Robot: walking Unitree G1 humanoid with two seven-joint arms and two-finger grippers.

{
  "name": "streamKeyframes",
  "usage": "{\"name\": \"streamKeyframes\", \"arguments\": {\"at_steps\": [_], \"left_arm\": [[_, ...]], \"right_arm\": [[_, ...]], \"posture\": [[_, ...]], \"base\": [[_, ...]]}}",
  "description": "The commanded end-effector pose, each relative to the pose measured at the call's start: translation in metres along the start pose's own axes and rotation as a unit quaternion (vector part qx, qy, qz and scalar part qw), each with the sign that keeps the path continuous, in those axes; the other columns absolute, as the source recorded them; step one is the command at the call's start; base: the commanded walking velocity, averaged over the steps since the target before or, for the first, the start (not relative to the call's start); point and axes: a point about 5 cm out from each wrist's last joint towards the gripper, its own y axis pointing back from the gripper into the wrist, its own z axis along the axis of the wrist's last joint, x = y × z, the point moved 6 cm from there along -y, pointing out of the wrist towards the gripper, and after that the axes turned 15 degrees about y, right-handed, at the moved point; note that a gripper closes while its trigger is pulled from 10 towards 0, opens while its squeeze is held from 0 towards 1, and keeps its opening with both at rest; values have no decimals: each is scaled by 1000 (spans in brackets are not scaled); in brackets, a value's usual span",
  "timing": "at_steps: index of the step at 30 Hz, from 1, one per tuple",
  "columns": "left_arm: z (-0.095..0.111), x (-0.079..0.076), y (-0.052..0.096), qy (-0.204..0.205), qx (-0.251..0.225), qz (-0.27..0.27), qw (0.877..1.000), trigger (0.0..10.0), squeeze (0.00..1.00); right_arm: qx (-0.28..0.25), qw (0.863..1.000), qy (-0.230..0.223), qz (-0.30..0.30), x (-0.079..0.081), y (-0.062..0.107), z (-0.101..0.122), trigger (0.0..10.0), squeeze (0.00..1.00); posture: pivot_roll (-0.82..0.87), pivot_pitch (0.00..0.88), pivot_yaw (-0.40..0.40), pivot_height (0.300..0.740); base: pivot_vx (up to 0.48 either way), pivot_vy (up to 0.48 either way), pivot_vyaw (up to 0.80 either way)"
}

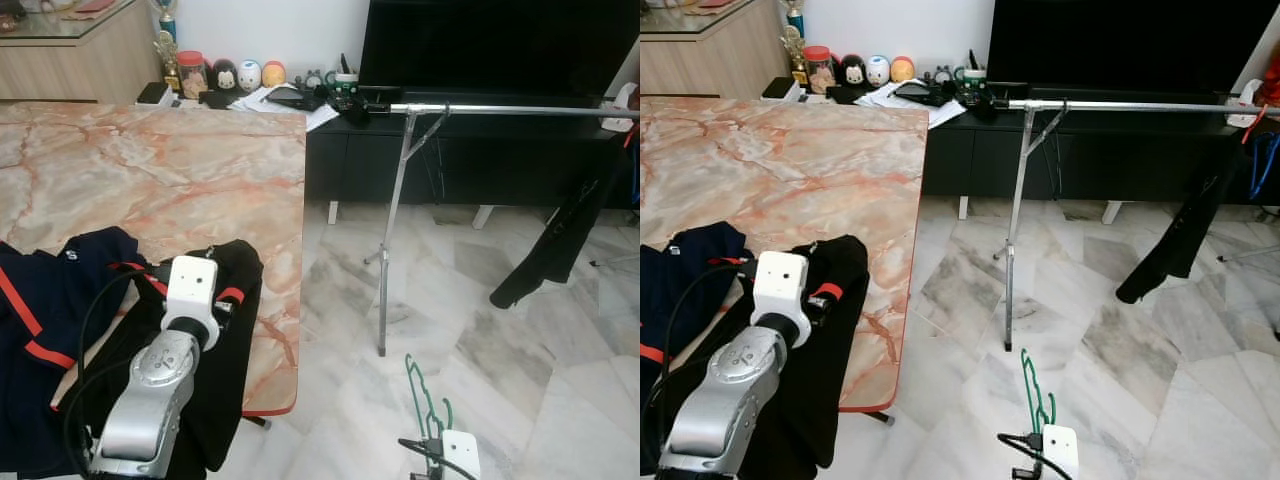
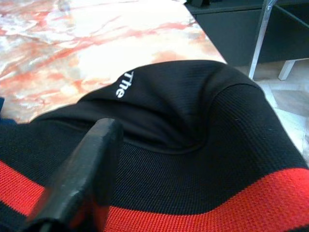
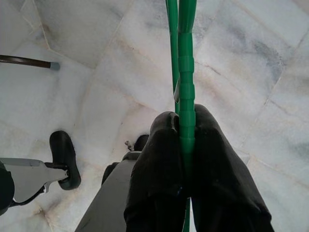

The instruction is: Hang hanger

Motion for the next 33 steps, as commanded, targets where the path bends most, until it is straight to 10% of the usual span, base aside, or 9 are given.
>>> {"name": "streamKeyframes", "arguments": {"at_steps": [1, 16, 17, 33], "left_arm": [[9, -3, 4, -8, -17, -7, 1000, 10000, 1000], [10, -10, -1, 0, -31, -14, 999, 10000, 1000], [10, -10, -3, -3, -32, -11, 999, 10000, 0], [4, -7, -4, -5, -23, -4, 1000, 10000, 0]], "right_arm": [[0, 1000, -9, -2, -1, 0, -1, 10000, 0], [2, 1000, -12, -2, 1, 0, -2, 10000, 0], [2, 1000, -10, -2, 1, 0, -1, 10000, 0], [-5, 1000, 22, -2, -2, 0, 3, 10000, 0]], "posture": [[56, 0, -47, 740], [49, 0, -41, 740], [52, 0, -42, 740], [39, 0, -36, 740]], "base": [[0, 0, 0], [0, 0, 0], [0, 0, 0], [0, 0, 0]]}}
